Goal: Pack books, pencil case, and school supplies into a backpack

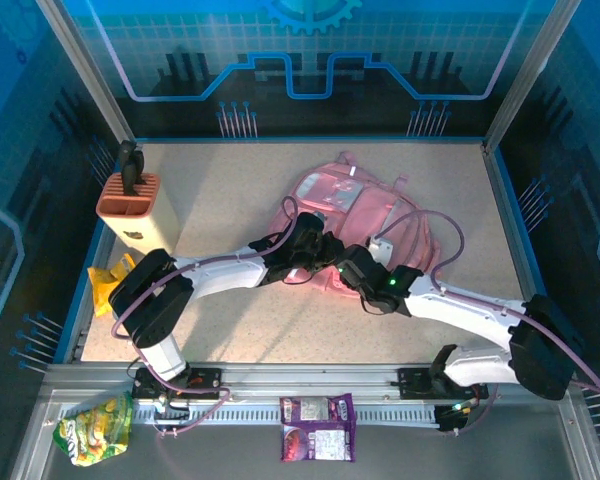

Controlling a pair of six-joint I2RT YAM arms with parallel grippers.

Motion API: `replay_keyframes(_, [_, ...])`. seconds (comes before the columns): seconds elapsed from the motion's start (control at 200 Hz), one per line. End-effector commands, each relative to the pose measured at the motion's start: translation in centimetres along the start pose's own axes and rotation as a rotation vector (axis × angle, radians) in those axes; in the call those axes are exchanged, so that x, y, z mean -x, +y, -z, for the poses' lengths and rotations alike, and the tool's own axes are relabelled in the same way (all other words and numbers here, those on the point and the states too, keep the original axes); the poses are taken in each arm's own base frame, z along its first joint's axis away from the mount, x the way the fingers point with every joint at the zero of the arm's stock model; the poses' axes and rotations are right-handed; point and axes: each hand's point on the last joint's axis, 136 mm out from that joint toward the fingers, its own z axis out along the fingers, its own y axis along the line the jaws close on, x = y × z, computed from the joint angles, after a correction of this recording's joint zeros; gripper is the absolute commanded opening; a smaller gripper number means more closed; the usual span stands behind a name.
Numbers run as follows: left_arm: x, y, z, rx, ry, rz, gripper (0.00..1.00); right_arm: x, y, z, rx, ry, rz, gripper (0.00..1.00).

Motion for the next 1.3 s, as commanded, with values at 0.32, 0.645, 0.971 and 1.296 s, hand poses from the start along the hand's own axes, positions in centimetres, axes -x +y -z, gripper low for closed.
replay_keyframes(0.32, [1.0,-3.0,0.4,-0.065,-0.039,-0.049,0.09,1.7,-3.1,1.0,-0.141,-0.067,0.114,0.27])
replay_keyframes(0.645, [1.1,-3.1,0.6,-0.066,-0.047,-0.044,0.09,1.5,-1.2,0.2,-0.1,-0.036,0.145,0.33])
replay_keyframes(0.971, [1.2,-2.8,0.8,-0.052,-0.055,-0.052,0.09,1.9,-1.8,-0.1,-0.123,-0.06,0.152,0.21])
replay_keyframes(1.296, [1.2,-2.7,0.8,-0.047,-0.056,-0.052,0.1,2.1,-3.2,0.3,-0.146,-0.004,0.273,0.18])
